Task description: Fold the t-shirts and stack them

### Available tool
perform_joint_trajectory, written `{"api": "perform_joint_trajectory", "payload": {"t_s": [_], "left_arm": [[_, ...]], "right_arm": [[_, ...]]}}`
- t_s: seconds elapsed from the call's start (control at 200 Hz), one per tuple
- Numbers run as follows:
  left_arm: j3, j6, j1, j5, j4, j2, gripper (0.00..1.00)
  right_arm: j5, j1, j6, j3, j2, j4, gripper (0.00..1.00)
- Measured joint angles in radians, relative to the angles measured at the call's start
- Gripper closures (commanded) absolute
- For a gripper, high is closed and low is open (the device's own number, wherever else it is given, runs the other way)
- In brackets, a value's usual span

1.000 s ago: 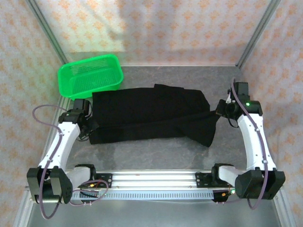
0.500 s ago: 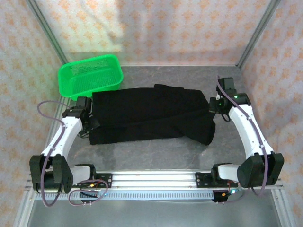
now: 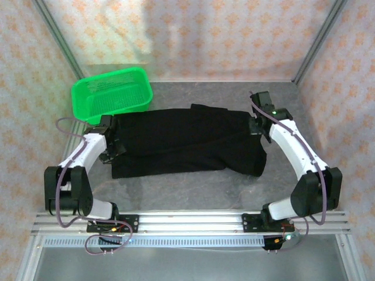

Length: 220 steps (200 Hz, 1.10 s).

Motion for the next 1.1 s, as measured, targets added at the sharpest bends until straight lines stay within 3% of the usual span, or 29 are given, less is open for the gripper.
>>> {"api": "perform_joint_trajectory", "payload": {"t_s": [0.415,0.49,0.595,0.726,0.926,1.101], "left_arm": [[0.008,0.000,0.000,-0.001,0.011,0.087,0.96],[0.008,0.002,0.000,-0.001,0.013,0.092,0.85],[0.008,0.003,0.005,-0.003,0.023,0.092,0.59],[0.010,-0.001,0.017,-0.008,0.031,0.091,0.46],[0.044,-0.011,0.017,0.002,0.023,0.033,0.36],[0.083,-0.039,0.014,0.035,0.018,-0.095,0.34]], "right_arm": [[0.084,0.047,-0.037,0.002,0.081,0.061,1.00],[0.099,0.052,-0.044,0.002,0.097,0.074,1.00],[0.120,0.061,-0.053,0.002,0.116,0.097,1.00],[0.152,0.088,-0.071,0.014,0.142,0.125,1.00],[0.186,0.131,-0.107,0.035,0.196,0.193,0.98],[0.203,0.139,-0.138,0.073,0.250,0.232,0.95]]}}
